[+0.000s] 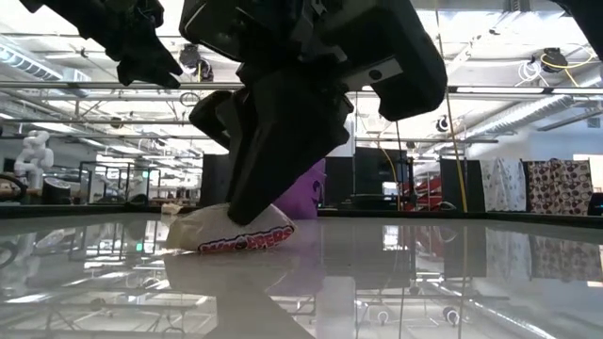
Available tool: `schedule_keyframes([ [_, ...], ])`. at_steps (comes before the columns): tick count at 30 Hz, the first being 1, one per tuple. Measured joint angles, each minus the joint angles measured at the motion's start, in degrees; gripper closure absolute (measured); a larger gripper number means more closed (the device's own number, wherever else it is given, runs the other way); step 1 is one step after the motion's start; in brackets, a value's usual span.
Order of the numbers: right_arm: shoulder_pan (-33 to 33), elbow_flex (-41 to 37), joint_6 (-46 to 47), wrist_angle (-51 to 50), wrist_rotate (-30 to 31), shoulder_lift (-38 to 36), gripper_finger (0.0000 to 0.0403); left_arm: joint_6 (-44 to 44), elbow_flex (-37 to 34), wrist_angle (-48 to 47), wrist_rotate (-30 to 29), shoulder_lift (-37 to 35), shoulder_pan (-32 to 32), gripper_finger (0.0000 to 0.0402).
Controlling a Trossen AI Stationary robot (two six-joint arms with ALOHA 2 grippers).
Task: Sort candy by brand, put in halloween buckets
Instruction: Put the white chocolate into the top purple bucket
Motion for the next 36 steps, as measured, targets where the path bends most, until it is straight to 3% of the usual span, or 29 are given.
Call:
schedule_keyframes([
  [5, -0.5, 0.0, 4.4, -0.1, -0.1, 0.0, 0.0397, -0.2, 0.0, 0.2, 0.0, 0.0, 0.0, 0.0198],
  [9, -1.2, 0.0, 8.3, -1.6, -6.0, 0.0, 0.0401, -0.2, 0.0, 0.2, -0.3, 0.0, 0.0, 0.0198],
  [15, -3.5, 0.0, 10.4, -7.9, -7.2, -3.8, 0.0402, -0.1, 0.0, 0.5, -0.4, 0.0, 0.0, 0.0198],
  [31, -24.7, 0.0, 14.1, -8.8, -6.9, -19.2, 0.0403, 0.0, 0.0, 9.4, -2.8, 6.9, 0.0, 0.0198],
  [33, -27.5, 0.1, 15.4, -6.0, -5.6, -20.6, 0.0403, -1.7, 0.0, 10.5, -3.1, 8.4, 0.0, 0.0198],
  [36, -30.8, 0.1, 20.5, -2.6, 2.3, -22.0, 0.0402, -3.8, 0.0, 13.0, -3.7, 10.8, 0.0, 0.0198],
])
